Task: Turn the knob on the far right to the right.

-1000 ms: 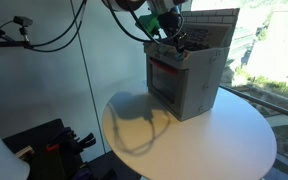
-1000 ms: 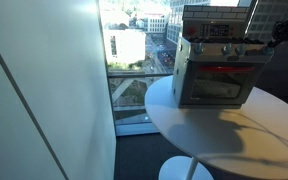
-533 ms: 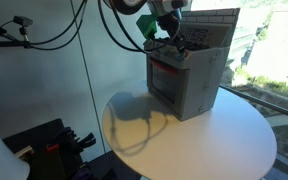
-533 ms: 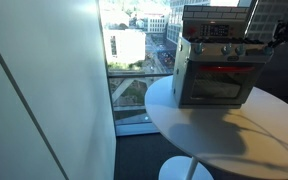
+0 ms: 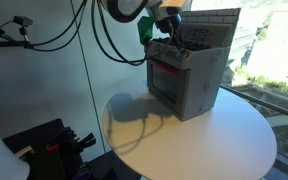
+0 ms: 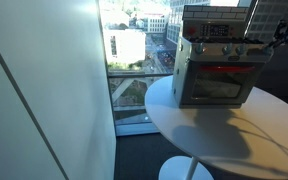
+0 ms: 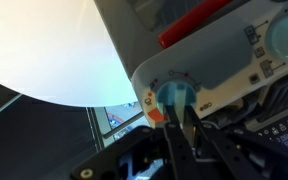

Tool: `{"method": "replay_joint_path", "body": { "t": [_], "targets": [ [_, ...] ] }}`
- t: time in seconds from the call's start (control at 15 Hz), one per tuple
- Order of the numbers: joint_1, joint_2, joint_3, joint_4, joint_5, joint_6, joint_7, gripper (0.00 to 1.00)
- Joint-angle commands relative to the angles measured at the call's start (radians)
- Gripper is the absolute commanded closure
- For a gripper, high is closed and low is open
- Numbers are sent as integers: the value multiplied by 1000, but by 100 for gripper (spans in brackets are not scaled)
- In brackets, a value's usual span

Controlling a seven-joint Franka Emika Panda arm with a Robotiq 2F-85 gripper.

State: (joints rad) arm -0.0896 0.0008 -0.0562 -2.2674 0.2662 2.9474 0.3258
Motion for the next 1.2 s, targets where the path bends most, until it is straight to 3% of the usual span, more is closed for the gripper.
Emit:
{"method": "replay_joint_path", "body": {
  "t": [0.0,0.73,0.87,1.13],
  "targets": [
    [9,0,-5,-21,37,73,59,96],
    [15,-2,5,-68,27,192,194,96],
    [17,-4,6,-68,28,190,190,60],
    [22,-16,11,-72,29,182,180,31]
  ]
}}
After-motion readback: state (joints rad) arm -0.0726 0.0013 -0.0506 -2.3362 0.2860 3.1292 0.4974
